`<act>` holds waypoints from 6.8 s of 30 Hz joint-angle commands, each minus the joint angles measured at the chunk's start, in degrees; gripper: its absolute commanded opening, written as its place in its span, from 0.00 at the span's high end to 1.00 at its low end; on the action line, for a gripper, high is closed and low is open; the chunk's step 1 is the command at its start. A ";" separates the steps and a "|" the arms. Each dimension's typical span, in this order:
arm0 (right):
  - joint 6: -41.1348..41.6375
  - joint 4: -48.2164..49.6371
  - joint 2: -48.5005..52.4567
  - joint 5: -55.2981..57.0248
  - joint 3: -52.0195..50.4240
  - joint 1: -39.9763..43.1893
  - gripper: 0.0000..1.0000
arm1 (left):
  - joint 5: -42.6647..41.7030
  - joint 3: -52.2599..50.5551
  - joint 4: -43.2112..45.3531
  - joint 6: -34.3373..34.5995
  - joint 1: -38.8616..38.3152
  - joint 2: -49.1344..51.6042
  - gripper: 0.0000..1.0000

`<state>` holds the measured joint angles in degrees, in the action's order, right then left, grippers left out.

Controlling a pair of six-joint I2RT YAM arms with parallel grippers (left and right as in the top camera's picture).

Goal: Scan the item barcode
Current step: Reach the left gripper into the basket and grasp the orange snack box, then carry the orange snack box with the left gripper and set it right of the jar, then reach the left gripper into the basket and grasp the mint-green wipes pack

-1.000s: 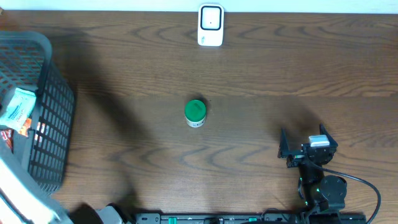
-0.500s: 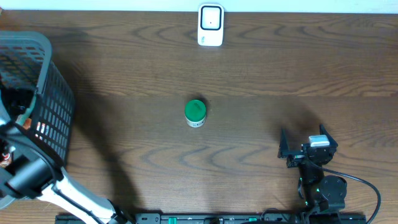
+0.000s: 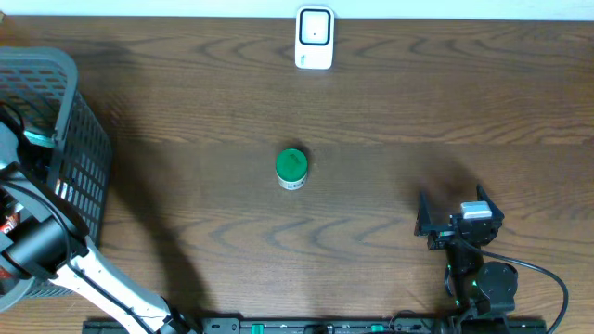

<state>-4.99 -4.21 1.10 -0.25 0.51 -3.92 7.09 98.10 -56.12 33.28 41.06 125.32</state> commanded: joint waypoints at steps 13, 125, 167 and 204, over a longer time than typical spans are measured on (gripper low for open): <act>0.68 -0.09 -0.09 -0.09 -0.20 0.57 0.01 | -0.13 6.16 -7.96 -3.26 2.34 -13.68 0.55; 0.66 -0.07 -0.09 -0.07 -0.20 0.57 0.01 | -3.93 -30.88 34.10 8.79 0.46 -24.22 0.02; 0.68 -0.09 -0.09 -0.07 -0.20 0.57 0.01 | -25.94 -30.67 49.57 5.18 6.78 -31.61 0.93; 0.66 -0.09 -0.09 -0.07 -0.20 0.57 0.01 | -5.42 -30.64 22.47 -9.81 -46.07 -55.10 0.93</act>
<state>-4.99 -4.21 1.10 -0.25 0.49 -3.92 -38.39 67.11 -27.64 29.87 2.20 70.48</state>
